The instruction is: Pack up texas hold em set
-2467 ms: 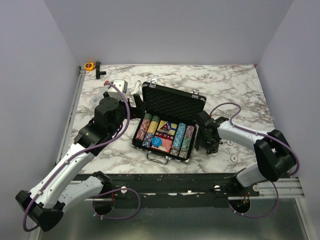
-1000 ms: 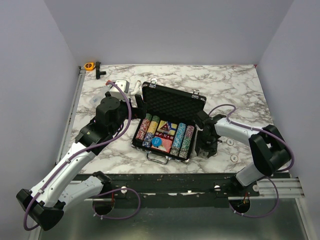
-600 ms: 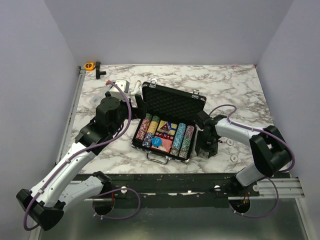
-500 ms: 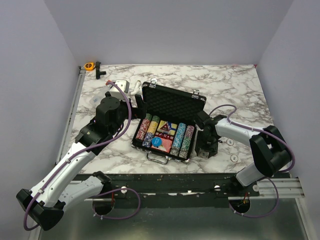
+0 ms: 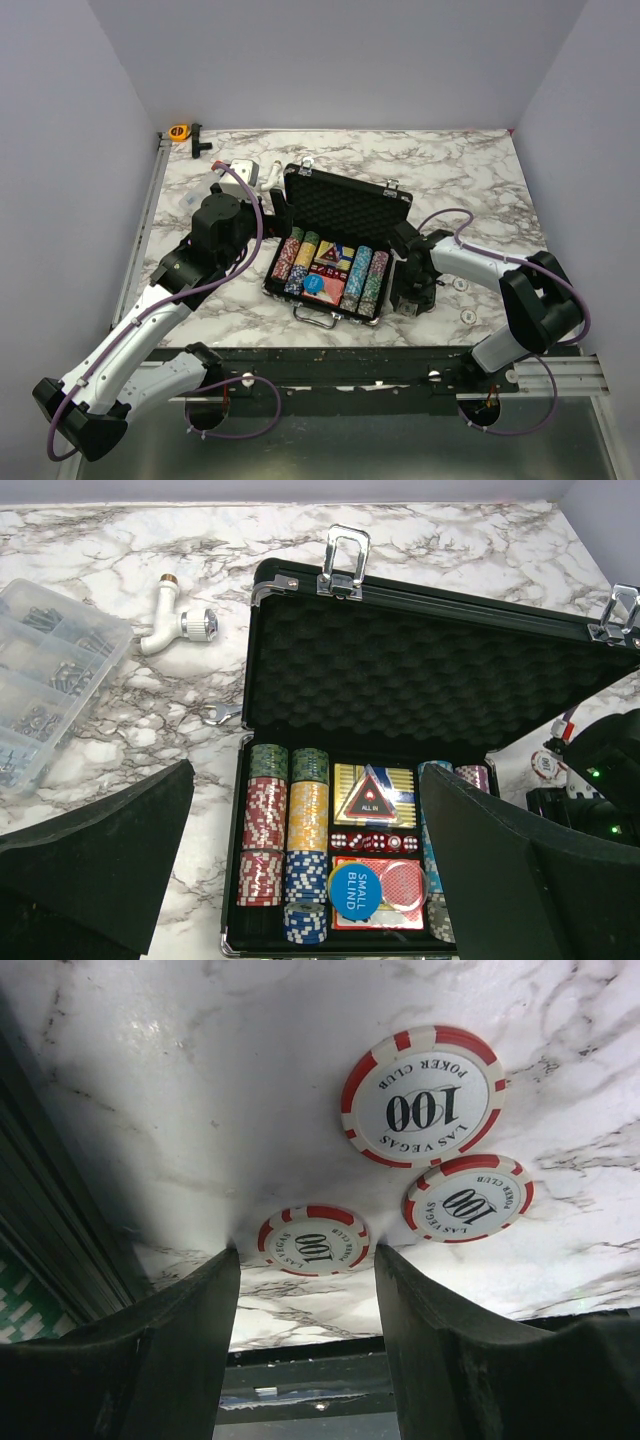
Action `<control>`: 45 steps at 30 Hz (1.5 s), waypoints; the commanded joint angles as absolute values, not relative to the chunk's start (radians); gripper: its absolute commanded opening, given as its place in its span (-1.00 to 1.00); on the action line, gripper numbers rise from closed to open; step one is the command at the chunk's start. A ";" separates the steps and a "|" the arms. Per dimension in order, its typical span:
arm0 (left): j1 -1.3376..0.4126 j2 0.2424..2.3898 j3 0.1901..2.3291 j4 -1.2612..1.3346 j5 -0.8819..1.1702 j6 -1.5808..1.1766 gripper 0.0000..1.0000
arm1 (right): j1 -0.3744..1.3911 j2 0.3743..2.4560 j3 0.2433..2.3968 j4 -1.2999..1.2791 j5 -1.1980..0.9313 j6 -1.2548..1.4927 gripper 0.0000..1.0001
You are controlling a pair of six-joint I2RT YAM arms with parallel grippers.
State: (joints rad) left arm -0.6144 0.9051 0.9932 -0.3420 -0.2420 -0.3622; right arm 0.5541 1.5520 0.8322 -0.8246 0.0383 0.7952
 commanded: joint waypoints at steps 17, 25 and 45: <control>-0.606 0.906 1.028 -0.357 -0.222 -0.354 0.89 | 0.531 1.604 0.797 -0.731 0.126 0.779 -0.11; -0.607 0.908 1.027 -0.358 -0.226 -0.353 0.89 | 0.531 1.548 0.852 -0.730 0.173 0.799 -0.39; -0.607 0.903 1.028 -0.357 -0.222 -0.353 0.89 | 0.434 1.512 0.907 -0.794 0.294 0.787 -0.39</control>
State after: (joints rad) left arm -0.6144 0.9054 0.9932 -0.3420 -0.2417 -0.3622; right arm 0.4538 1.5032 0.9131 -0.7868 0.2760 0.7982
